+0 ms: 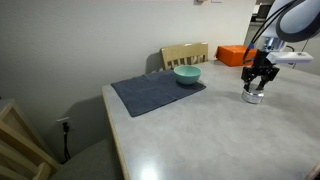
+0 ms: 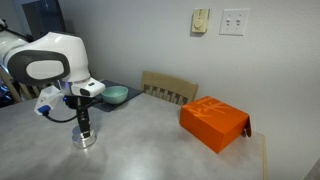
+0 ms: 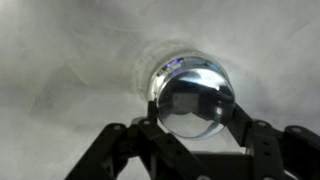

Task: Open the candle tin

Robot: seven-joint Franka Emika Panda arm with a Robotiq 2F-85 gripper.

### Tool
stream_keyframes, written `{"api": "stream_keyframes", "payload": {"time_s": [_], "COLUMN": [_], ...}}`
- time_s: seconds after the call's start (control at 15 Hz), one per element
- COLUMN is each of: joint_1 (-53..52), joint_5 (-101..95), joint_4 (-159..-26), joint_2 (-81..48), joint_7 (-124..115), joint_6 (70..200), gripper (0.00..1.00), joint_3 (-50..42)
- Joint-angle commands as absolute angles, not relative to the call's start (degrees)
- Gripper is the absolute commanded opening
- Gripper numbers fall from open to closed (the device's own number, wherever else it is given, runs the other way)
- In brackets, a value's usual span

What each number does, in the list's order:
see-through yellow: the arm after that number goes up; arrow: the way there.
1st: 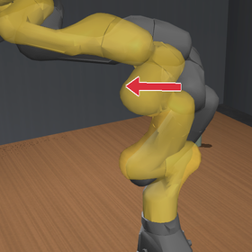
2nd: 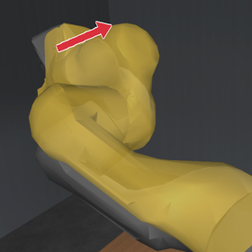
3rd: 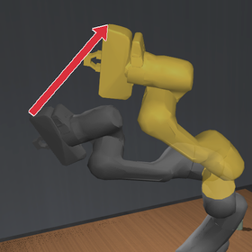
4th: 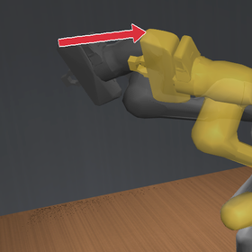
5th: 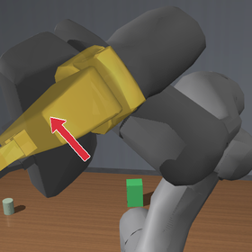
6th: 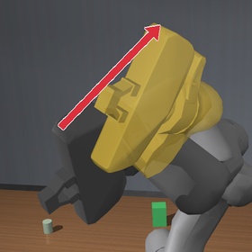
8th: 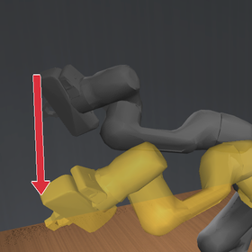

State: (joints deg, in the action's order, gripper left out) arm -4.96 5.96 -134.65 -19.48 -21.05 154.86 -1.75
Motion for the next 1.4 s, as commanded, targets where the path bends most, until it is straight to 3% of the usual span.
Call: {"api": "stream_keyframes", "payload": {"time_s": [0.0,0.53,1.33], "joint_1": [-6.8,-9.9,2.4], "joint_5": [4.3,-1.5,12.5], "joint_4": [-136.0,-138.9,-140.3], "joint_2": [-18.6,-13.2,-0.8], "joint_7": [-23.8,-29.0,-3.8], "joint_6": [155.6,154.1,152.6], "gripper": [0.43,0.43,0.43], "joint_3": [-3.1,-4.8,-5.2]}}
